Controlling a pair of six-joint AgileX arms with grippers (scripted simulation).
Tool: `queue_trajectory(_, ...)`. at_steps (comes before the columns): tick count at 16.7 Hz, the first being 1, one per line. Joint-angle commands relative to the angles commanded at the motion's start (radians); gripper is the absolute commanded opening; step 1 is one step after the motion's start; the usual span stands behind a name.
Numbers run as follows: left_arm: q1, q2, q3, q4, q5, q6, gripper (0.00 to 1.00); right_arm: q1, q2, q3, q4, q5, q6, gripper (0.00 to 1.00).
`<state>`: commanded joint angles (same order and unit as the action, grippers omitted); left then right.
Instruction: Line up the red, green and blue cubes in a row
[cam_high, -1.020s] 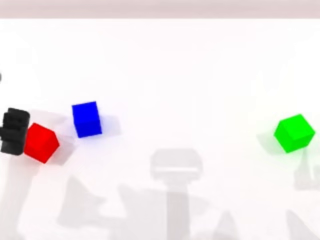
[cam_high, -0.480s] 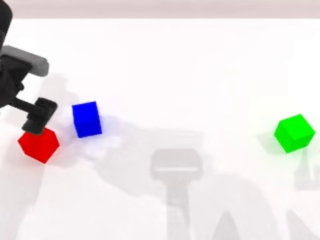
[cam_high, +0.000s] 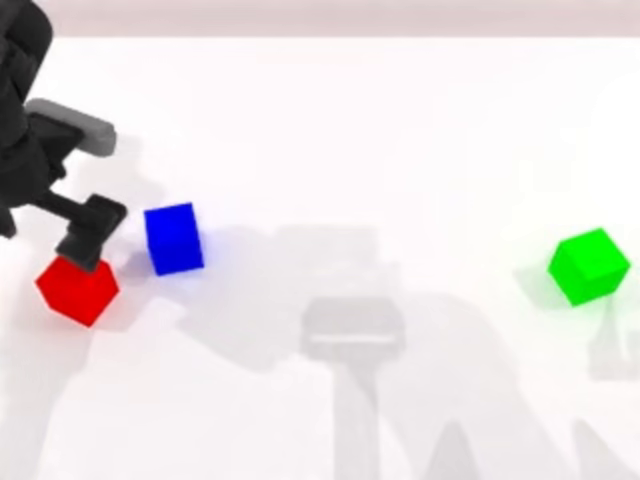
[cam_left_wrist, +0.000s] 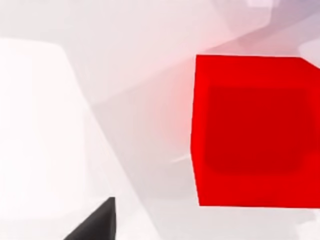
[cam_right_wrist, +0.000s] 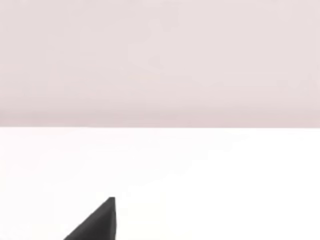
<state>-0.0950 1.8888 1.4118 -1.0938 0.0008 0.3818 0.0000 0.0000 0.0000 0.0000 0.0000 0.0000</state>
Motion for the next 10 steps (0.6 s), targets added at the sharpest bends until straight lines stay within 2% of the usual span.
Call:
queue_trajectory(5, 0.003, 0.014, -0.031, 0.041, 0.000, 0.002, 1.00, 0.000, 0.000, 0.000, 0.000, 0.000, 0.000, 1.00)
queue_trajectory(10, 0.002, 0.098, -0.151, 0.258, 0.001, 0.003, 1.00, 0.000, 0.000, 0.000, 0.000, 0.000, 0.000, 1.00)
